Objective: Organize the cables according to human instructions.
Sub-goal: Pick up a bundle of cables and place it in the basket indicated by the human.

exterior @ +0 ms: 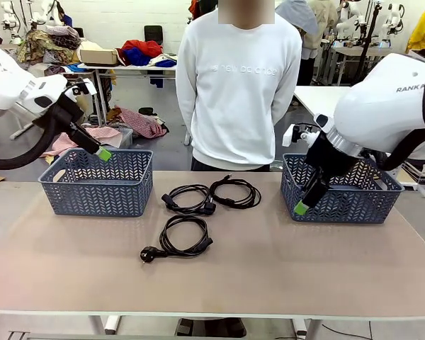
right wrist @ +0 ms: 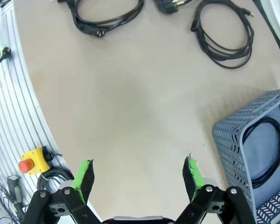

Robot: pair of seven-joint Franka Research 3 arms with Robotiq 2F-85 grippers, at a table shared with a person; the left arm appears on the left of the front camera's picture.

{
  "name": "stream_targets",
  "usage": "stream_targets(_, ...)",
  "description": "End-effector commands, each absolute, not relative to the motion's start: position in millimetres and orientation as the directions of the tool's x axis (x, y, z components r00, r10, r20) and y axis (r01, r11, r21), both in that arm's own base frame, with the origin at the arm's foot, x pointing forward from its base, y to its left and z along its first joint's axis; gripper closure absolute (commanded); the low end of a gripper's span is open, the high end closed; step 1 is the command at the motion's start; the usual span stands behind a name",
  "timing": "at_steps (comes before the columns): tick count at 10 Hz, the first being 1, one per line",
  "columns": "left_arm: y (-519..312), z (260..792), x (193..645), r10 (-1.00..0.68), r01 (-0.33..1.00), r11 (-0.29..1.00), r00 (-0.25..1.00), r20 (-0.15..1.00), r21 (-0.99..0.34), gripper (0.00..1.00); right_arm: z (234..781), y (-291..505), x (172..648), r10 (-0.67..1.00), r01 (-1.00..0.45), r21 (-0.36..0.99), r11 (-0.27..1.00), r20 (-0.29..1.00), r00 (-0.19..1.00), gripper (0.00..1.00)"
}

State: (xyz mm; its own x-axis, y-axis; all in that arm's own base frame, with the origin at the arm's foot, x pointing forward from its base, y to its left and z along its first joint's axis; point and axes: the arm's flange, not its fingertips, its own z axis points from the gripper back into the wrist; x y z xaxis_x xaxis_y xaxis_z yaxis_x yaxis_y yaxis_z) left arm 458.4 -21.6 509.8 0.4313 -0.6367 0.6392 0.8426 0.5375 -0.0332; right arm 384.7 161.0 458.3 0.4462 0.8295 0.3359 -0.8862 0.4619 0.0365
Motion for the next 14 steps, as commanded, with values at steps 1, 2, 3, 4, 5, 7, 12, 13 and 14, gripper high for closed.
stream_targets(1,-21.4,508.8,458.3,-0.625,0.853,0.521,0.409,0.664,-0.035,0.0,461.1,160.7,387.9,0.826,-0.884,0.033,0.467,0.34,0.449,0.0)
stream_targets(2,-21.4,508.8,458.3,-0.625,0.853,0.521,0.409,0.664,-0.035,0.0,461.1,160.7,387.9,0.826,-0.884,0.033,0.467,0.34,0.449,0.0)
stream_targets(3,-21.4,508.8,458.3,-0.625,0.853,0.521,0.409,0.664,-0.035,0.0,461.1,160.7,387.9,0.826,-0.884,0.033,0.467,0.34,0.449,0.0)
stream_targets(4,-21.4,508.8,458.3,-0.625,0.853,0.521,0.409,0.664,-0.035,0.0,461.1,160.7,387.9,0.826,-0.884,0.033,0.467,0.34,0.449,0.0)
stream_targets(5,-21.4,508.8,458.3,-0.625,0.853,0.521,0.409,0.664,-0.035,0.0,461.1,160.7,387.9,0.826,-0.884,0.033,0.467,0.34,0.449,0.0)
stream_targets(7,-21.4,508.8,458.3,-0.625,0.853,0.521,0.409,0.664,-0.035,0.0,461.1,160.7,387.9,0.826,-0.884,0.033,0.467,0.34,0.449,0.0)
stream_targets(12,-21.4,508.8,458.3,-0.625,0.853,0.521,0.409,0.664,-0.035,0.0,461.1,160.7,387.9,0.826,-0.884,0.033,0.467,0.34,0.449,0.0)
stream_targets(13,-21.4,508.8,458.3,-0.625,0.853,0.521,0.409,0.664,-0.035,0.0,461.1,160.7,387.9,0.826,-0.884,0.033,0.467,0.34,0.449,0.0)
stream_targets(14,-21.4,508.8,458.3,-0.625,0.853,0.521,0.409,0.664,-0.035,0.0,461.1,160.7,387.9,0.826,-0.884,0.033,0.467,0.34,0.449,0.0)
